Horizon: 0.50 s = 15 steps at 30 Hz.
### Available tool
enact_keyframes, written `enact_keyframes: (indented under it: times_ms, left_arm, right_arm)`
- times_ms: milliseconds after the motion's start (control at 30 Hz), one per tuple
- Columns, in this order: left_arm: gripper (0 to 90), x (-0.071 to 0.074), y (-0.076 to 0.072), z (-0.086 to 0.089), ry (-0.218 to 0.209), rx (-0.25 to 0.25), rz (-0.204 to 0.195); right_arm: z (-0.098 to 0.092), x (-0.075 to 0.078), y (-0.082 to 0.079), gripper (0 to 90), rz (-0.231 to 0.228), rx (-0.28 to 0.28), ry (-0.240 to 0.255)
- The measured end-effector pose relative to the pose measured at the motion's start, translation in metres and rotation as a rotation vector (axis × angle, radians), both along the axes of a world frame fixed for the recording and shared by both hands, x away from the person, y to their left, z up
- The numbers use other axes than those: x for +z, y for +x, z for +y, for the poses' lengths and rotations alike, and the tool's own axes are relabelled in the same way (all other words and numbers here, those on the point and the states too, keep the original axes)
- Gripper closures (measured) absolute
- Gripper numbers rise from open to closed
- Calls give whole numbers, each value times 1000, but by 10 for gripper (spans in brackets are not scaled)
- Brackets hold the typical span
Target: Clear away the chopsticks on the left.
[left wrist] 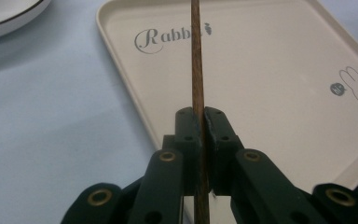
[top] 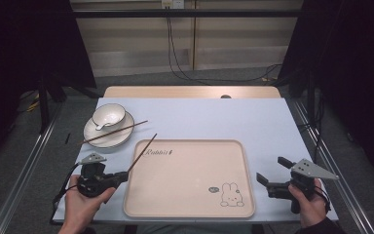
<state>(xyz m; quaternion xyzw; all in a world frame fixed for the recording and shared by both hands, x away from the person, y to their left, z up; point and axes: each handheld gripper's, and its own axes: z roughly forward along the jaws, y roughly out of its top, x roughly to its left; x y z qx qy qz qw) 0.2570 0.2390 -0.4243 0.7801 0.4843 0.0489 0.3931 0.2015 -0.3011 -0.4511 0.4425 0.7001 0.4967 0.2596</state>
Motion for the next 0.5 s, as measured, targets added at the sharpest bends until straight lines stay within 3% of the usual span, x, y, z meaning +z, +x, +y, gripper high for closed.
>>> enact_keyframes:
  times_ms: [267,333,367,500]
  left_arm:
    - [849,-9,-2,-14,18,76,40]
    - [849,-12,1,-17,50,100,76]
    - [849,-13,2,-19,41,109,87]
    - [849,-15,6,-25,53,123,94]
  right_arm:
    - [0,0,0,9,3,4,-2]
    - [1,0,0,8,4,5,-3]
    - [1,0,0,7,4,3,-3]
    - [1,0,0,7,7,4,-1]
